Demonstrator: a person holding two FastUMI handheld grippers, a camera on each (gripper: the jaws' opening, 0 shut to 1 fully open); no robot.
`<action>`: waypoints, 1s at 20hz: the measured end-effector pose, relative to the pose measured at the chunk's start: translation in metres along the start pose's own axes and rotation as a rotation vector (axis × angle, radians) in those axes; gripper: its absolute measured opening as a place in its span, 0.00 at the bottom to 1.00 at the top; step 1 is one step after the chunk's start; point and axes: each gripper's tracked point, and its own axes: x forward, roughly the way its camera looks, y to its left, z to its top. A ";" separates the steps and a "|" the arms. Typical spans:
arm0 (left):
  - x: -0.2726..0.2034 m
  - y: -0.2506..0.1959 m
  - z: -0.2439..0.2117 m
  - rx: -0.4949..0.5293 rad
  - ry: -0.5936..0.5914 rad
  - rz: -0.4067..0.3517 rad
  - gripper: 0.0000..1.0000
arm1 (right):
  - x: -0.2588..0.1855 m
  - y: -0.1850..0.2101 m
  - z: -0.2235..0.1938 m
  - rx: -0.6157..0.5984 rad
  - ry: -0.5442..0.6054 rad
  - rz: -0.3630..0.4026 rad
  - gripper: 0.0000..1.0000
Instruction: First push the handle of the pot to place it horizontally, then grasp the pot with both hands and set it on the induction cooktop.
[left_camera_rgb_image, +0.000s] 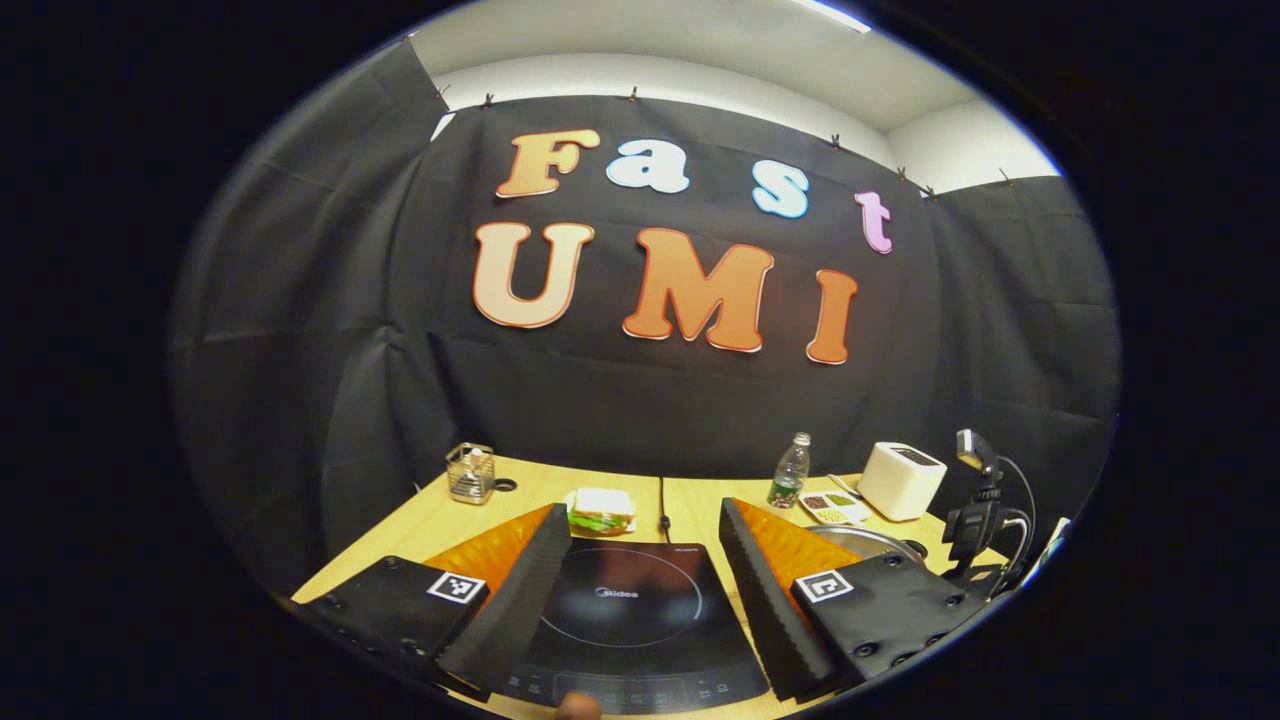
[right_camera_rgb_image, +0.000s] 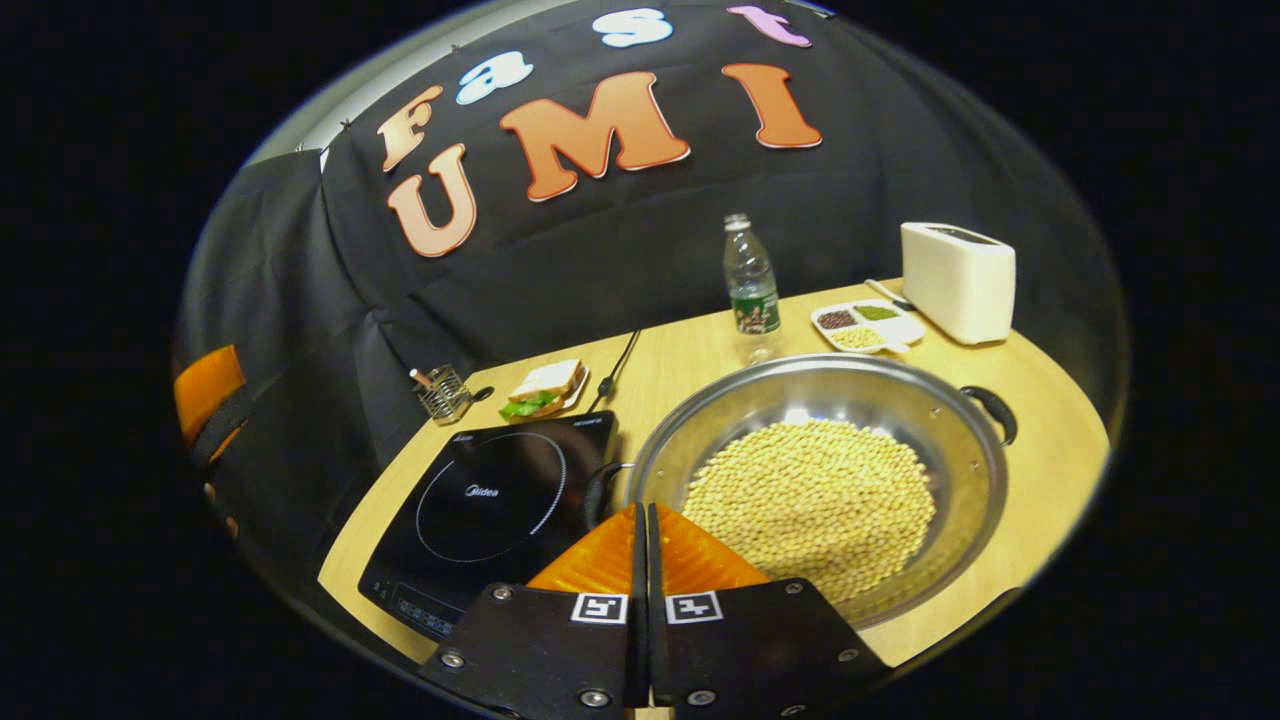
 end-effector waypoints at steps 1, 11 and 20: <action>0.003 -0.010 -0.006 0.002 0.013 -0.017 0.97 | -0.003 -0.013 0.007 -0.001 -0.015 -0.019 0.00; 0.064 -0.099 -0.090 -0.032 0.196 -0.153 0.98 | -0.031 -0.141 0.047 -0.004 -0.100 -0.212 0.11; 0.113 -0.127 -0.167 -0.013 0.379 -0.165 0.98 | -0.002 -0.213 0.044 -0.039 -0.044 -0.338 0.95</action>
